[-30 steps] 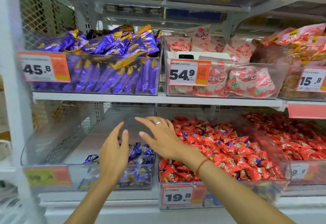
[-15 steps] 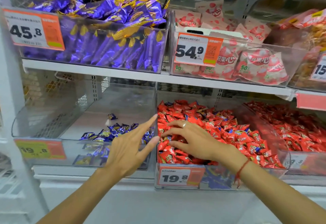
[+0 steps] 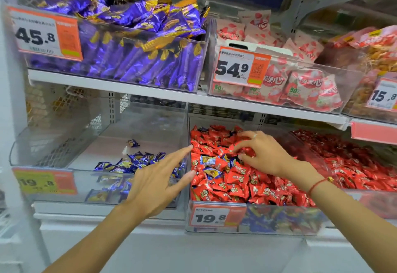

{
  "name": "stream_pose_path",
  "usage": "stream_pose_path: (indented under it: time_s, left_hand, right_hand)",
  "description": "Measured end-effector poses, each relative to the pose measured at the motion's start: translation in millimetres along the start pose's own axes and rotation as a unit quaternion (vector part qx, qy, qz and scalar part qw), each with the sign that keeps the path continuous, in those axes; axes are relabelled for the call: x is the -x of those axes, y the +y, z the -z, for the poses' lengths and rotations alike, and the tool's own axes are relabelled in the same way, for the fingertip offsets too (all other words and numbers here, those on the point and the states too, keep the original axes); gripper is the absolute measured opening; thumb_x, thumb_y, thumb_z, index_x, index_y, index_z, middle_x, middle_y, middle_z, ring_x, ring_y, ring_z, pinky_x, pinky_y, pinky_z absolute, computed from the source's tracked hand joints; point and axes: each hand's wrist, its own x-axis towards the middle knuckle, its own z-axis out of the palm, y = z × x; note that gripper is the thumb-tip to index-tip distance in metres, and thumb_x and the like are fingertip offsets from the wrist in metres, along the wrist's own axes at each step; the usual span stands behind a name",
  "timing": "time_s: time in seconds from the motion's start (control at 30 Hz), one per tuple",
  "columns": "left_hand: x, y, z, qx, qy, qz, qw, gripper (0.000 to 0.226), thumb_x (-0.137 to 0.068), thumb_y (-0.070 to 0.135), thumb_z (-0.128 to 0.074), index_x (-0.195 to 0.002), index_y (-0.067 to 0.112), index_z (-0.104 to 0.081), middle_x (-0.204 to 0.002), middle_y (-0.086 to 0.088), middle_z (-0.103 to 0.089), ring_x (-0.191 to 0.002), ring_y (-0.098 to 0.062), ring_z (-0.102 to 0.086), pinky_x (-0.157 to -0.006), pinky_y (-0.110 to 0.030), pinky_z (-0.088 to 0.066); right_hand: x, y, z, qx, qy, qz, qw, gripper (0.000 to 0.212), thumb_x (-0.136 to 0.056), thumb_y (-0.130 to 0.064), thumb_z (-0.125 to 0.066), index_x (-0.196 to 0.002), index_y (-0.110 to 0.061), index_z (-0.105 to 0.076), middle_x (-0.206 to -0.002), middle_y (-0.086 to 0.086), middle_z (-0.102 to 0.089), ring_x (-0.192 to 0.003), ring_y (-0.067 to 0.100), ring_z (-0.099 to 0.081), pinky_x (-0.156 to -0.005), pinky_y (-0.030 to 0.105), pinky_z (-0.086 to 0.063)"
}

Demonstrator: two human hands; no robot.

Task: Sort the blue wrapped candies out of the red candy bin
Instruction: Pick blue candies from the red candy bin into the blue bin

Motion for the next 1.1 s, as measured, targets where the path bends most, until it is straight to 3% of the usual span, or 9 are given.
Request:
stream_pose_path:
  time_s: [0.1,0.2,0.3,0.47,0.67,0.83,0.97,1.03,1.1]
  left_hand:
    - [-1,-2,-1,-0.003,-0.002,-0.002,1.0,0.066,-0.079,0.084,-0.001,-0.141,0.064,-0.011,-0.138,0.03,-0.047,-0.07,0.019,-0.049,-0.048,-0.02,-0.021]
    - [-1,-1,2,0.002,-0.014,-0.004,1.0,0.063,-0.08,0.081,-0.007,-0.141,0.063,-0.012,-0.142,0.036,-0.036,-0.081,0.026,-0.044,-0.05,-0.016,-0.024]
    - [-2,1,5,0.017,-0.016,0.003,1.0,0.063,-0.079,0.082,-0.01,-0.14,0.065,-0.012,-0.136,0.045,-0.03,-0.081,0.025,-0.043,-0.053,-0.013,-0.028]
    - [-3,2,8,0.042,-0.011,0.0,0.999,0.057,-0.08,0.083,-0.016,-0.135,0.069,-0.016,-0.124,0.055,-0.025,-0.1,0.021,-0.045,-0.068,-0.018,-0.049]
    - [-13,6,5,0.053,0.041,0.015,0.998,0.059,-0.082,0.076,-0.027,-0.131,0.049,-0.045,-0.128,0.04,-0.041,-0.11,0.017,-0.041,-0.075,-0.003,-0.031]
    - [-28,22,0,0.026,0.101,-0.015,0.994,0.028,-0.087,0.047,-0.047,-0.106,0.037,-0.066,-0.122,0.029,-0.055,-0.106,0.008,-0.048,-0.079,-0.009,-0.035]
    - [-46,36,-1,-0.028,0.07,-0.094,0.993,0.02,-0.083,0.021,-0.066,-0.097,0.035,-0.072,-0.11,0.022,-0.065,-0.108,-0.001,-0.054,-0.095,-0.028,-0.038]
    - [-57,49,0,-0.058,0.035,-0.117,0.991,0.025,-0.085,0.014,-0.069,-0.098,0.034,-0.073,-0.107,0.02,-0.068,-0.106,-0.006,-0.057,-0.096,-0.028,-0.036]
    - [-69,61,-5,-0.09,-0.013,-0.122,0.988,0.03,-0.091,0.013,-0.06,-0.109,0.034,-0.07,-0.114,0.017,-0.066,-0.11,-0.01,-0.055,-0.094,-0.026,-0.035]
  right_hand:
    - [3,-28,8,-0.055,0.051,0.043,0.996,0.021,-0.092,-0.028,-0.06,-0.112,-0.031,-0.068,-0.127,-0.006,-0.055,-0.116,0.017,-0.05,-0.093,0.034,-0.042]
    - [-1,-62,1,-0.057,0.006,0.096,0.994,0.032,-0.092,-0.034,-0.062,-0.123,-0.025,-0.064,-0.119,-0.004,-0.062,-0.11,0.016,-0.056,-0.087,0.03,-0.043]
    - [-13,-69,-19,0.051,-0.093,0.058,0.993,0.055,-0.088,-0.045,-0.062,-0.134,-0.015,-0.053,-0.13,0.005,-0.052,-0.121,0.025,-0.046,-0.092,0.036,-0.043]
    - [-25,-58,-27,0.076,-0.081,0.019,0.994,0.049,-0.09,-0.044,-0.06,-0.131,-0.018,-0.054,-0.124,0.007,-0.054,-0.113,0.027,-0.053,-0.086,0.032,-0.043]
    - [-1,-35,-15,-0.041,-0.023,-0.075,0.996,0.048,-0.088,-0.043,-0.064,-0.128,-0.017,-0.058,-0.123,0.002,-0.063,-0.112,0.024,-0.058,-0.09,0.036,-0.048]
    - [27,-15,-17,-0.189,0.054,-0.113,0.974,0.046,-0.091,-0.042,-0.061,-0.129,-0.018,-0.053,-0.13,0.001,-0.059,-0.121,0.016,-0.053,-0.096,0.03,-0.043]
    - [32,-5,-14,-0.339,0.04,-0.14,0.93,0.035,-0.096,-0.036,-0.054,-0.124,-0.016,-0.047,-0.128,0.007,-0.059,-0.117,0.017,-0.055,-0.087,0.026,-0.039]
    - [33,2,-12,-0.38,0.022,-0.139,0.914,0.026,-0.099,-0.033,-0.049,-0.117,-0.016,-0.045,-0.121,0.008,-0.063,-0.104,0.02,-0.06,-0.084,0.031,-0.04]
    - [34,9,-9,-0.413,0.032,-0.121,0.902,0.019,-0.098,-0.03,-0.051,-0.112,-0.017,-0.047,-0.11,0.004,-0.063,-0.104,0.021,-0.059,-0.092,0.033,-0.042]
